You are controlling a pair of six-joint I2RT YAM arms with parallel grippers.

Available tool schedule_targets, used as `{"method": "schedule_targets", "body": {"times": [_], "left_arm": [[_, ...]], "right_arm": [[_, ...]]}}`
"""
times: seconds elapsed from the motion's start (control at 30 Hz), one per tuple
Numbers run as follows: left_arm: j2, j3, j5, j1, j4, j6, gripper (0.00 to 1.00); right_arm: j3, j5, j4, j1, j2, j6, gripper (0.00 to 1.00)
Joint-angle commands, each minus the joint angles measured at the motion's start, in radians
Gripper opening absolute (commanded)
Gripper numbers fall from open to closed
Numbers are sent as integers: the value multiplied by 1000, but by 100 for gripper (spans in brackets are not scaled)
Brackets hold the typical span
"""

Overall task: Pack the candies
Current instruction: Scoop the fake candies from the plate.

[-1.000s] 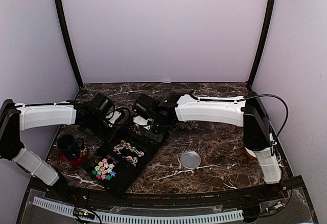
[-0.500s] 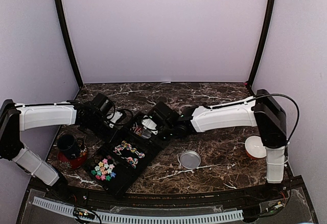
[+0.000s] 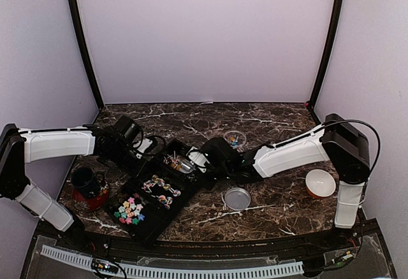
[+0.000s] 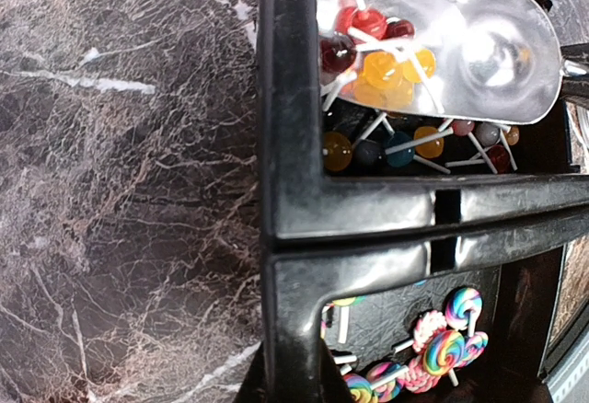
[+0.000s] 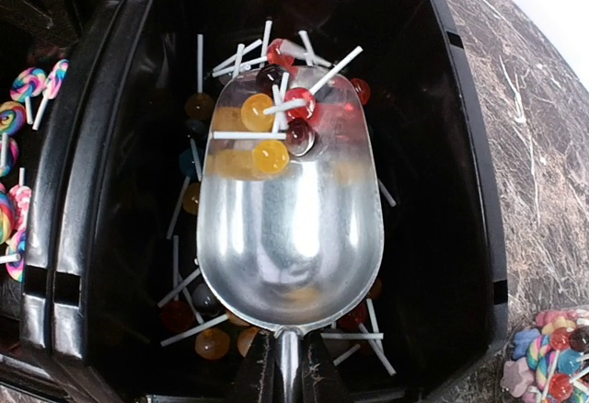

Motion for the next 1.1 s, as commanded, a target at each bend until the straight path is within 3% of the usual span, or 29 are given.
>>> {"method": "schedule_targets", "body": {"times": [0.0,0.6,1.07], "left_arm": [[-64,33,76,7,82,-8,0],[-68,31,81,28,81,-17,0],[-67,32,81,36,82,-18,0]], "right_arm": [[-60,-13,136,-8,-54,18,0],[-221,30,273,-19,-257,-15,0],[-308,181,144,-76,-507,-41,0]]}}
